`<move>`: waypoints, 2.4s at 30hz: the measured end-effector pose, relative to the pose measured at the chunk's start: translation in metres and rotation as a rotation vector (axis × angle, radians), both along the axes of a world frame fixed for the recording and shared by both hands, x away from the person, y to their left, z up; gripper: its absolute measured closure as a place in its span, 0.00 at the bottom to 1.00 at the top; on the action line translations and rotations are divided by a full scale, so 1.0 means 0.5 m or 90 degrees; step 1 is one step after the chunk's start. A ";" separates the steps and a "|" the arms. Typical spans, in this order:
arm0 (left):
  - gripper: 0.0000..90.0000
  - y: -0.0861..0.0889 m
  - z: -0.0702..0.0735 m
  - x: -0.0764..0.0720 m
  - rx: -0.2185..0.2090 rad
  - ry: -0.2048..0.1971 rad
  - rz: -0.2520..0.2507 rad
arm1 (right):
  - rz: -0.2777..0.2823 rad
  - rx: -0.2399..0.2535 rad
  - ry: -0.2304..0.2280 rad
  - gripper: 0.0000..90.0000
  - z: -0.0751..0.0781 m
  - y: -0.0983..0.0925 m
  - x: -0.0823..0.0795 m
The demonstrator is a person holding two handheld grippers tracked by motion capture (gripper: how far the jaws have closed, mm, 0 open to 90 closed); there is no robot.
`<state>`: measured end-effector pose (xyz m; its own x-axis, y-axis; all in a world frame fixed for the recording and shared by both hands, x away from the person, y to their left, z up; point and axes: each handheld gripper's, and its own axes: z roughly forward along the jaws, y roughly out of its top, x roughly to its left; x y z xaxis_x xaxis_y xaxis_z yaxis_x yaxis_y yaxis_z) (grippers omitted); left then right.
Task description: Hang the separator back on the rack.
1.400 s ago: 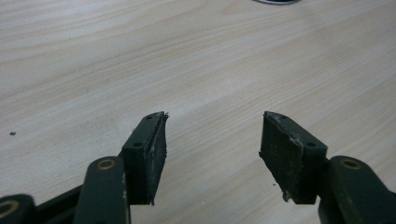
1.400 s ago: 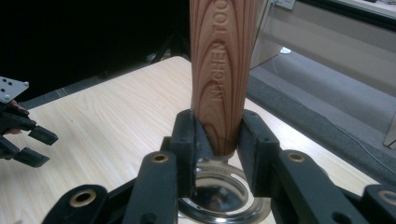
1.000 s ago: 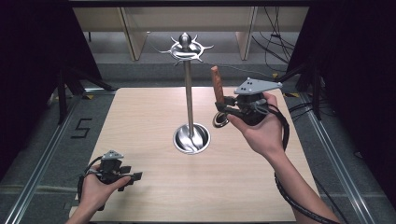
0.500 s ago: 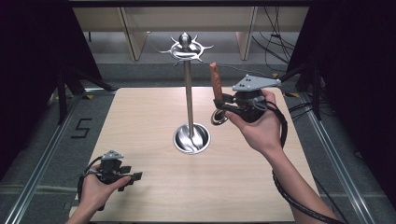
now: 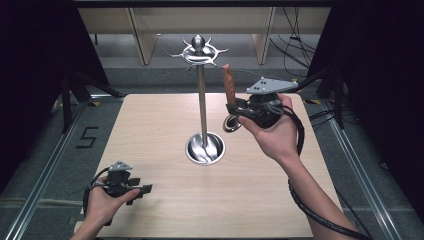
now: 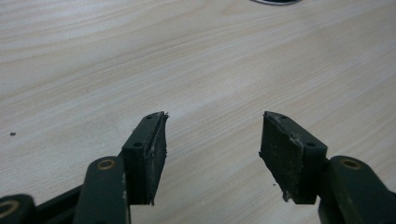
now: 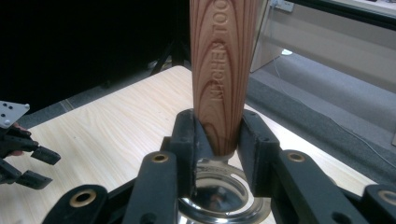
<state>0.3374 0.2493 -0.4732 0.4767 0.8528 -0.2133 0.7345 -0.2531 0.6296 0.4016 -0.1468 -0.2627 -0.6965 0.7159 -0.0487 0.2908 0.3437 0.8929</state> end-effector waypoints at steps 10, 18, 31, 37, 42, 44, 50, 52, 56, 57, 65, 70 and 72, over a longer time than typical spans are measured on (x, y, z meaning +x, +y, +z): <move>0.45 0.001 0.001 -0.001 -0.002 0.001 -0.006 | 0.009 -0.001 0.001 0.78 0.004 0.009 0.010; 0.45 0.001 0.001 -0.001 -0.002 0.000 -0.006 | 0.010 -0.002 0.000 0.78 0.011 0.014 0.017; 0.45 0.001 0.000 0.000 -0.008 0.002 -0.007 | 0.016 -0.002 0.014 0.78 0.016 0.028 0.026; 0.45 0.000 -0.001 0.001 -0.007 0.001 -0.004 | 0.009 0.009 0.029 0.78 0.015 0.031 0.030; 0.45 -0.001 -0.001 0.001 -0.005 0.002 -0.004 | 0.010 0.004 0.032 0.78 0.015 0.036 0.035; 0.45 -0.002 -0.001 0.001 -0.003 0.002 -0.003 | 0.007 0.006 0.038 0.78 0.015 0.039 0.036; 0.45 -0.002 -0.002 0.000 -0.003 0.003 -0.005 | 0.006 0.007 0.041 0.78 0.018 0.040 0.045; 0.45 -0.001 -0.001 0.001 -0.002 0.003 -0.005 | 0.002 0.008 0.042 0.78 0.019 0.043 0.045; 0.45 -0.001 -0.001 0.000 -0.008 0.003 -0.006 | 0.004 0.007 0.046 0.78 0.019 0.049 0.051; 0.45 -0.001 -0.001 0.000 -0.009 0.003 -0.006 | 0.000 0.012 0.058 0.78 0.019 0.052 0.050; 0.45 -0.002 -0.001 0.000 -0.011 0.003 -0.007 | 0.003 0.005 0.053 0.78 0.007 0.063 0.062; 0.45 -0.002 0.000 -0.001 -0.013 0.004 -0.012 | -0.002 0.012 0.062 0.78 -0.003 0.067 0.063; 0.45 -0.002 -0.001 0.000 -0.010 0.003 -0.007 | -0.008 0.013 0.059 0.77 -0.006 0.067 0.061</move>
<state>0.3375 0.2482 -0.4735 0.4855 0.8439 -0.2284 0.7342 -0.2517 0.6306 0.4322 -0.1132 -0.2659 -0.6880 0.7250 0.0305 0.3774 0.3215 0.8685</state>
